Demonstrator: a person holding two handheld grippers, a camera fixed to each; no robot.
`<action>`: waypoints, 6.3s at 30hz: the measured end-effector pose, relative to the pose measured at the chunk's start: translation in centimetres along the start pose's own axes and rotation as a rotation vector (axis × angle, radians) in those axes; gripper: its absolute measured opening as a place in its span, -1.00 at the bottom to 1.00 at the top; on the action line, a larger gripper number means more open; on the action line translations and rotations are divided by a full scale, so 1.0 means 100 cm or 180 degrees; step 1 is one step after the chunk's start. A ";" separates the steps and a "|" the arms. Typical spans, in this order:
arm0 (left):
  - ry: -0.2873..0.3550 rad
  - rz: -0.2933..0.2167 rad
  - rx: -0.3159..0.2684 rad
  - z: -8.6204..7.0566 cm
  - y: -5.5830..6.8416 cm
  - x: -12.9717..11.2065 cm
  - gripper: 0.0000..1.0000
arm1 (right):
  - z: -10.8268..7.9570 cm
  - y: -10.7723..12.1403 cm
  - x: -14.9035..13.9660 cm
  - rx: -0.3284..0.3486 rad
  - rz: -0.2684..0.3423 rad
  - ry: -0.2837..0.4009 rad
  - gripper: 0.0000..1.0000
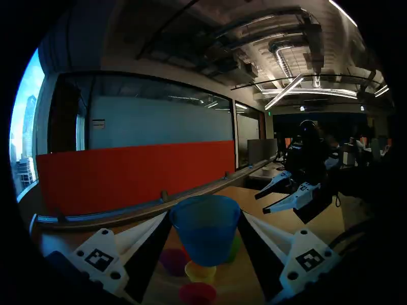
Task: Pour water
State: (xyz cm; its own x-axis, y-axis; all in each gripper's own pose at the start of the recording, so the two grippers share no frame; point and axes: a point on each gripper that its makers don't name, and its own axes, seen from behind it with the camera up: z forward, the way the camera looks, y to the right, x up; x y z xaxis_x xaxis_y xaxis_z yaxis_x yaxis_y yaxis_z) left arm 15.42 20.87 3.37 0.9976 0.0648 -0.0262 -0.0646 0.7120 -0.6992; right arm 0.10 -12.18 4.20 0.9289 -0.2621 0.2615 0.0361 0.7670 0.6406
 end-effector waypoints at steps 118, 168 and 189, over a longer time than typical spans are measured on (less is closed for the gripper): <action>-0.0110 0.0206 0.0357 -0.047 -0.047 0.003 0.78 | 0.079 -0.057 -0.006 0.0325 -0.0110 0.0073 0.84; -0.0031 0.0288 0.0279 -0.045 -0.039 0.008 0.78 | 0.047 -0.081 0.069 0.0353 -0.0118 0.0878 0.83; -0.0051 0.0959 0.0373 -0.038 -0.036 0.028 0.78 | 0.033 -0.142 0.076 0.0846 -0.0129 0.0861 0.82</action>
State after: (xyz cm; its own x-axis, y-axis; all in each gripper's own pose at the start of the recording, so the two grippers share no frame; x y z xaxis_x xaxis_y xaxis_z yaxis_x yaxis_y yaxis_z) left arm 18.50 15.86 3.06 0.9326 0.2952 -0.2077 -0.3605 0.7348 -0.5746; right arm 5.41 -27.02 -0.49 0.9937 -0.0978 0.0547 0.0111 0.5712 0.8207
